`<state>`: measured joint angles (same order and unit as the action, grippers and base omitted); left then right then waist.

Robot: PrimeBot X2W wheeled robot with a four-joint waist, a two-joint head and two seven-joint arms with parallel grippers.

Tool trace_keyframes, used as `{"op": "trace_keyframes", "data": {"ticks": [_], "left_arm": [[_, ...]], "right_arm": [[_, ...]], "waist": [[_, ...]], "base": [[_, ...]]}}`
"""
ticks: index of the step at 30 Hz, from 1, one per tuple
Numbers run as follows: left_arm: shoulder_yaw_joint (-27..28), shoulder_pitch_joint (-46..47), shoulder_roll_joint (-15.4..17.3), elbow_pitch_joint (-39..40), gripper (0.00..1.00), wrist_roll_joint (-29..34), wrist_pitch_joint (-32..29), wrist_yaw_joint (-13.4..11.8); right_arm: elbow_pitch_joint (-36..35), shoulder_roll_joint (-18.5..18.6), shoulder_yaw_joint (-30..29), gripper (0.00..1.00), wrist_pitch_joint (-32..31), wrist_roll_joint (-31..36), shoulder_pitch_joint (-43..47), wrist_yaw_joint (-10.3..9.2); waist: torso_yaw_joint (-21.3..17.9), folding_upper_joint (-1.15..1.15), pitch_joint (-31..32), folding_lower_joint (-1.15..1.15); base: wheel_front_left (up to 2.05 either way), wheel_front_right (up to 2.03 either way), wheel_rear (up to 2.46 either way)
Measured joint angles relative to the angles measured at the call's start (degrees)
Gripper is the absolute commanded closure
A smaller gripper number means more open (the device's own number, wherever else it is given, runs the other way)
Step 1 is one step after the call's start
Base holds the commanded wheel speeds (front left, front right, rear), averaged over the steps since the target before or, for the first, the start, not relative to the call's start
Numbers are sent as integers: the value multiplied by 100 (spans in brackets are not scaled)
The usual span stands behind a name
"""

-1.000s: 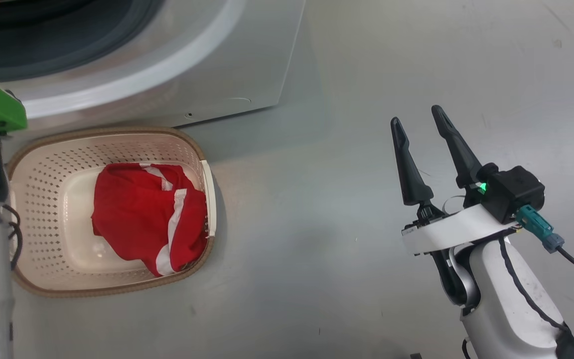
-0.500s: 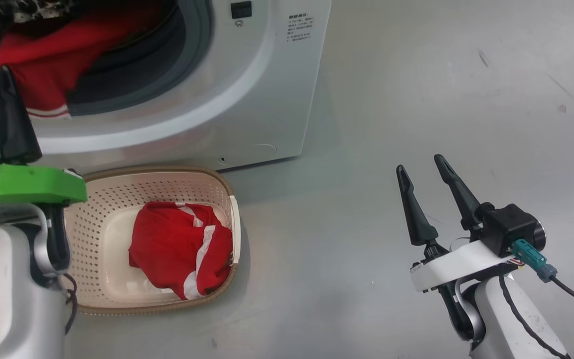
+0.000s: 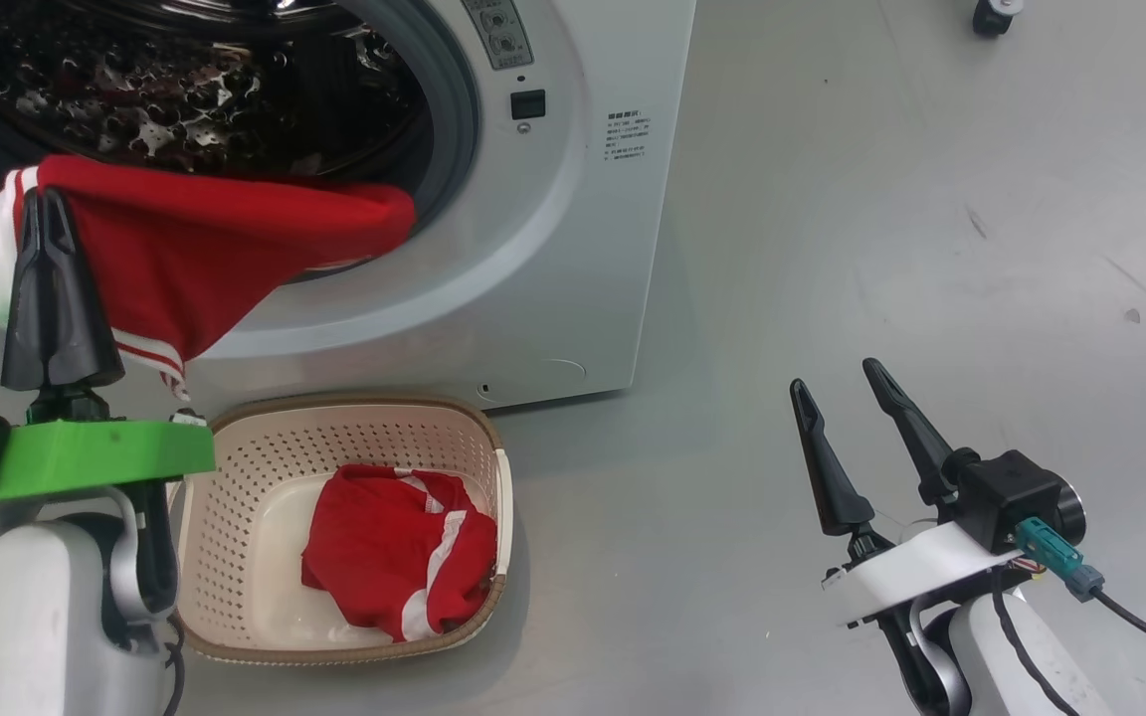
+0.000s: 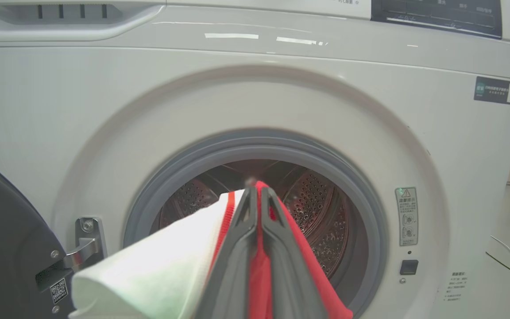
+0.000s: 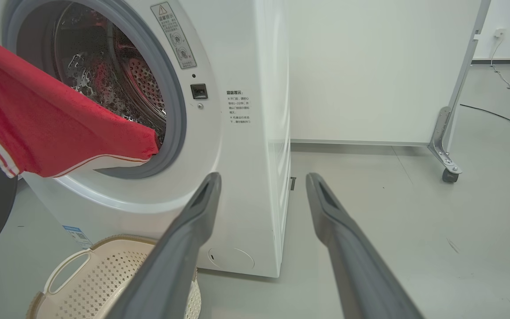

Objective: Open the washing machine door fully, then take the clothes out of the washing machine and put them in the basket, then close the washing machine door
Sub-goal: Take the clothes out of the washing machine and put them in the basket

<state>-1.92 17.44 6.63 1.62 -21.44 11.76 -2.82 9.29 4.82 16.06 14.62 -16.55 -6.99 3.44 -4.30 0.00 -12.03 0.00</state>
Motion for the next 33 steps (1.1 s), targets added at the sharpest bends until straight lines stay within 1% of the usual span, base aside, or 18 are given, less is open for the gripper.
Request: {"op": "trace_keyframes", "data": {"ticks": [7, 15, 19, 23, 28, 33], "left_arm": [[-47, -246, -20, 432, 100, 37, 1, -44], [-225, -713, -51, 612, 100, 126, -60, -51], [-345, -926, -84, 635, 100, 137, -120, -92], [-482, -1181, -201, 546, 100, 132, -164, -94], [-631, -1506, -260, 310, 100, 70, -238, -129], [-794, -1568, -274, -10, 100, 20, -271, -142]], "right_arm": [[-110, 4, -34, 0, 1, 1, 115, -3], [-158, 4, 14, 0, 0, 40, 170, -3], [-191, 5, 30, 0, 0, 51, 170, -2], [-194, 15, 56, 0, 1, 52, 171, 0], [-268, 41, 79, 0, 1, 60, 177, 0], [-342, 56, 119, 0, 0, 115, 176, 2]], "waist": [[142, 0, 165, 0], [241, 0, 182, 0], [249, 0, 154, 0], [253, 0, 112, 0], [250, 0, 25, 0], [239, 0, -130, 0]], "base": [[0, 0, 0], [0, 0, 0], [0, 0, 0], [0, 0, 0], [0, 0, 0], [0, 0, 0]]}}
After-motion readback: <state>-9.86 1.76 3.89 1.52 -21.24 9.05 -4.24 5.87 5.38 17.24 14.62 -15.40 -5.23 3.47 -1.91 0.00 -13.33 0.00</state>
